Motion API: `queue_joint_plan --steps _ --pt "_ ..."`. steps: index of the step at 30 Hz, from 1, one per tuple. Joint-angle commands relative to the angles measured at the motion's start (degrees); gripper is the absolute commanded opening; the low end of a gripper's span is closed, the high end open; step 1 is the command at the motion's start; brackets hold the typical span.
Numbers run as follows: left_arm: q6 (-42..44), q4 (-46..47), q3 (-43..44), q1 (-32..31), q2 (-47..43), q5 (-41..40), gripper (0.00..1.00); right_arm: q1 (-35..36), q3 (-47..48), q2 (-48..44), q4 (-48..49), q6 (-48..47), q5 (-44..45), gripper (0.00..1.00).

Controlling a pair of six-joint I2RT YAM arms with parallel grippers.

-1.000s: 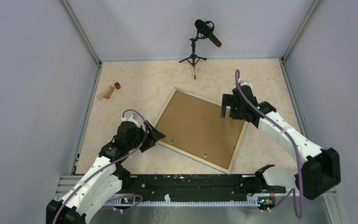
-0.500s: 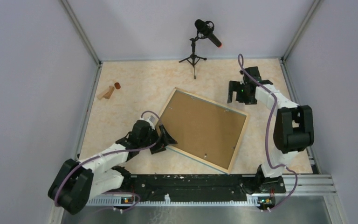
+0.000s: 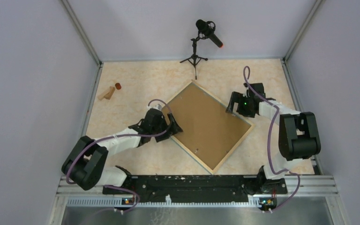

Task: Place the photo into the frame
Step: Adjust the photo frame at the center of the board.

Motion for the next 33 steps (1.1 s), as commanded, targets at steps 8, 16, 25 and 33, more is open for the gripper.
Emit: queue_joint_plan --steps 8,16,25,33 --pt "4.74 -3.25 1.57 6.0 0.21 -18.26 0.98 12.66 -24.35 -27.78 4.46 19.46 -6.16 0.96" --pt "9.39 -1.81 4.49 13.54 3.36 -13.5 0.98 22.14 -25.51 -32.35 -6.04 19.28 8.66 0.9" --pt "9.13 3.56 1.22 19.0 5.07 -5.05 0.97 23.69 -21.44 -30.95 -9.85 12.42 15.74 0.72" --pt "7.9 5.29 -1.52 19.04 3.78 -3.64 0.95 23.73 -18.79 -25.17 -7.19 9.39 15.05 0.64"
